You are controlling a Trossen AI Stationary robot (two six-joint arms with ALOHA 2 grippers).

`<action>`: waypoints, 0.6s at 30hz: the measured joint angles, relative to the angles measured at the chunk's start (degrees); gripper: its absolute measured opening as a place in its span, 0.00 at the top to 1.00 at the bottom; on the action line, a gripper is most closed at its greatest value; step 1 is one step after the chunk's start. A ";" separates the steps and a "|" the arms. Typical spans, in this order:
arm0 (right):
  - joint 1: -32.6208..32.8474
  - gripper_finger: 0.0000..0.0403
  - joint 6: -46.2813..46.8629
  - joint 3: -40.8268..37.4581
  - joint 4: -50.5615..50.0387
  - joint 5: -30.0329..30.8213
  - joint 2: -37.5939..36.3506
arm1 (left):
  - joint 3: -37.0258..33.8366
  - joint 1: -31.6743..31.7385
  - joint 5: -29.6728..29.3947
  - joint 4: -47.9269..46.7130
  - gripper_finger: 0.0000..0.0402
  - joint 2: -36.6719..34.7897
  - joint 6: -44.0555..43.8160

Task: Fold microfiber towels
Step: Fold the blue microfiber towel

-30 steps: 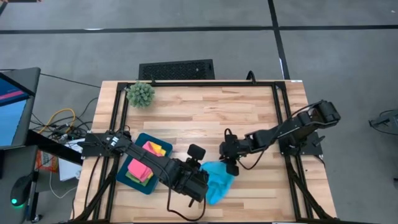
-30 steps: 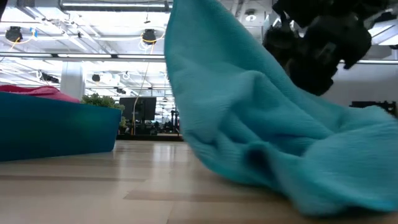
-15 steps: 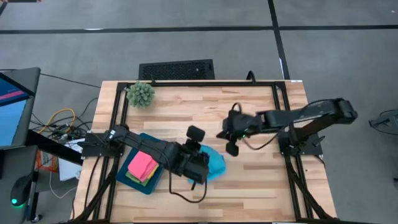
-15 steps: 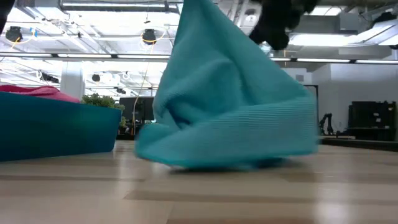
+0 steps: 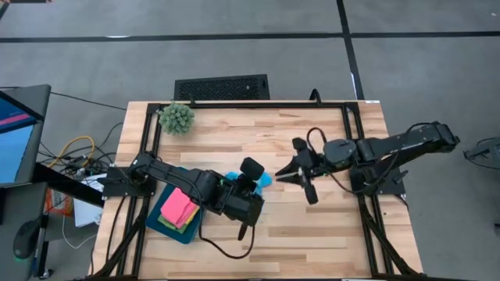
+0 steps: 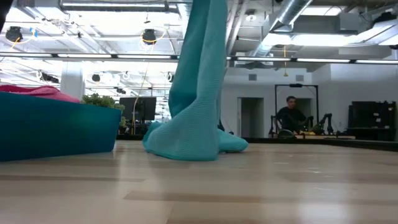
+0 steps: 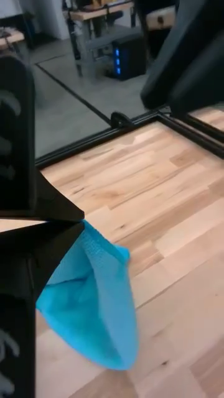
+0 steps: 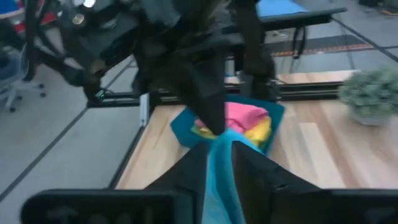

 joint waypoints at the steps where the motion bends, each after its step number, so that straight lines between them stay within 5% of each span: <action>1: 0.52 0.73 -0.19 0.00 0.70 0.02 0.78 | 0.00 -0.01 -0.01 -0.21 1.00 0.00 0.44; 10: 2.48 0.54 -0.46 -0.17 2.00 3.04 9.77 | 0.00 -0.50 -0.07 -0.99 1.00 0.02 1.00; 18: 2.49 0.51 1.68 -0.13 0.61 3.02 18.01 | 0.00 -0.67 -0.36 -5.52 1.00 0.02 -0.03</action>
